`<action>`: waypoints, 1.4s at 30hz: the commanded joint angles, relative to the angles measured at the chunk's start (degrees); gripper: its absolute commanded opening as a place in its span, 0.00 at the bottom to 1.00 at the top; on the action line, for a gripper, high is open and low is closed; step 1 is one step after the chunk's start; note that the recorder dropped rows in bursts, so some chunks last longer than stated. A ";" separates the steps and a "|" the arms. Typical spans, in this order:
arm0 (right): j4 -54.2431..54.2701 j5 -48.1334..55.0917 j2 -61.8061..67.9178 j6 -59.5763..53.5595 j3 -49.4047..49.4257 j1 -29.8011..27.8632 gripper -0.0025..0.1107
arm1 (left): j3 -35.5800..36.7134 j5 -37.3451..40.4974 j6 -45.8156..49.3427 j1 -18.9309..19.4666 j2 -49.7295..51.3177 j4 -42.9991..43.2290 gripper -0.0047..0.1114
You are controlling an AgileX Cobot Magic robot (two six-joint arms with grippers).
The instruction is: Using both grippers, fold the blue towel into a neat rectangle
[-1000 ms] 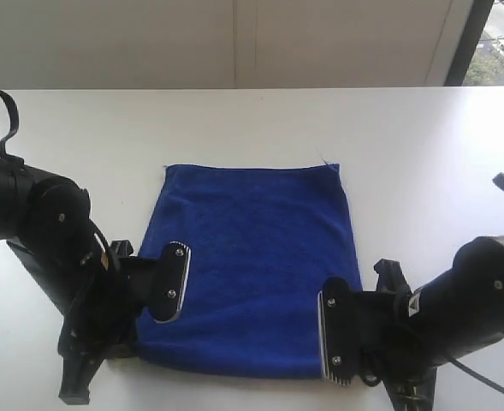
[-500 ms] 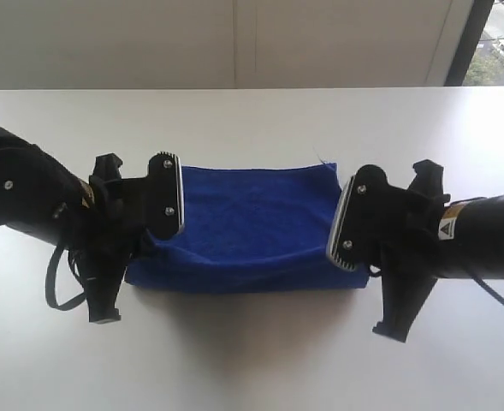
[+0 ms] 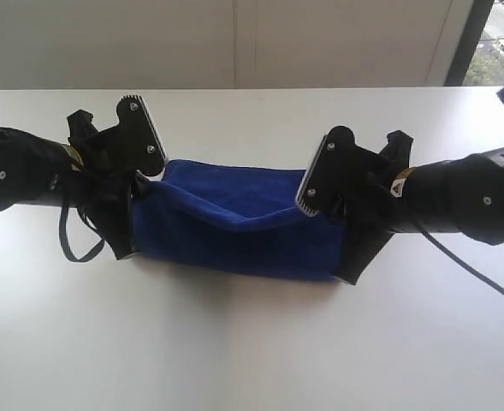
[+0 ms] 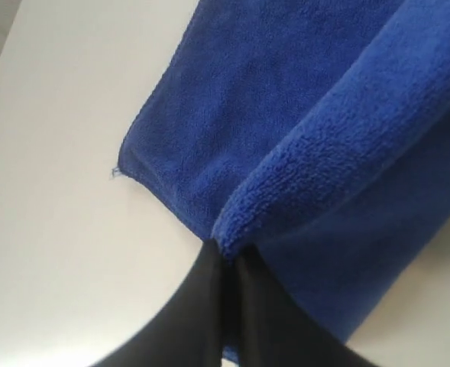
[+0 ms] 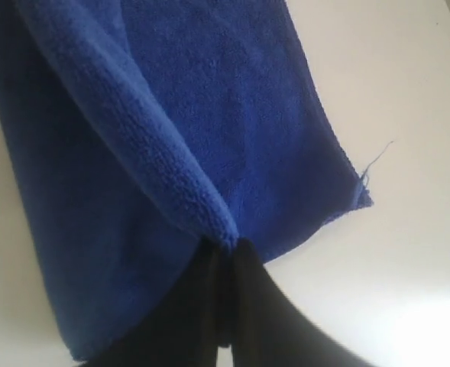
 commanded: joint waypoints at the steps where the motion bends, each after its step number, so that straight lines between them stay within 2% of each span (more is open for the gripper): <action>1: 0.13 -1.28 2.59 1.31 -2.51 -1.41 0.02 | -0.17 -4.15 -0.71 0.26 1.22 -0.33 0.04; 6: 0.01 0.25 1.88 0.87 -3.02 -2.30 0.02 | -0.17 -1.99 -0.71 0.26 1.22 -1.75 0.04; 14: -0.20 10.94 -5.09 -0.48 -2.92 -2.30 0.02 | -0.06 9.05 -0.83 0.06 -1.48 -3.58 0.04; 24: -4.89 26.00 -13.99 -0.48 -2.72 -2.30 0.02 | 0.05 19.36 -3.61 -6.25 -7.48 -4.76 0.04; 32: -4.89 26.53 -23.91 -0.48 3.75 -1.73 0.02 | 0.03 23.89 -7.21 -10.49 -10.09 -4.76 0.04; 42: -4.89 32.59 -29.57 4.06 5.58 3.78 0.02 | 2.09 30.90 -12.66 -11.35 -14.87 -4.33 0.04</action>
